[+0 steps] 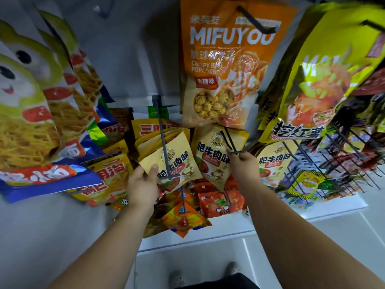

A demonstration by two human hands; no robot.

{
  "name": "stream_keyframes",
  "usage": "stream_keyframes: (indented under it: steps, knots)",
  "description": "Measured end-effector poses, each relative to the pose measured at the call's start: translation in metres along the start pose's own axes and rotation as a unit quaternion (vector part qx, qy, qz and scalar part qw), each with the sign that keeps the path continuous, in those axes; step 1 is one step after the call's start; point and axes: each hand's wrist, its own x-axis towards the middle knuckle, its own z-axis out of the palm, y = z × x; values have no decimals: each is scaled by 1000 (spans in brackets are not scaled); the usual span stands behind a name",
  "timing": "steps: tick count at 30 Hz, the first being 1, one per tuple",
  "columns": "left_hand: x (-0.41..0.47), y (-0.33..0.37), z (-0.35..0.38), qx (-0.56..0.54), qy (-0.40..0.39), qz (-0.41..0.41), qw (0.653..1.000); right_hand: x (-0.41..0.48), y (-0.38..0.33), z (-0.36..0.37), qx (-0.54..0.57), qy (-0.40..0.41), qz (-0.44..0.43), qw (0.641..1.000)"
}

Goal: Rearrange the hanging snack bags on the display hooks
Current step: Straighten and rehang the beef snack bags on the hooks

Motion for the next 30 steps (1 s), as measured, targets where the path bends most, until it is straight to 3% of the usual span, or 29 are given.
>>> stream_keyframes:
  steps: [6,13,19,30]
  knots:
    - [-15,8,-2,-47,-30,4,998,-23,-1,-7,-29,-20,-35,999]
    - [-41,4,-11,-18,-26,29,999,-50,5,-26,-76,-15,-76,994]
    - [-67,7,-9,-7,-7,57,998,-57,12,-44,-53,-27,-92,994]
    - [-117,0,7,-24,114,55,992,-47,26,-92,-50,-105,-94,989]
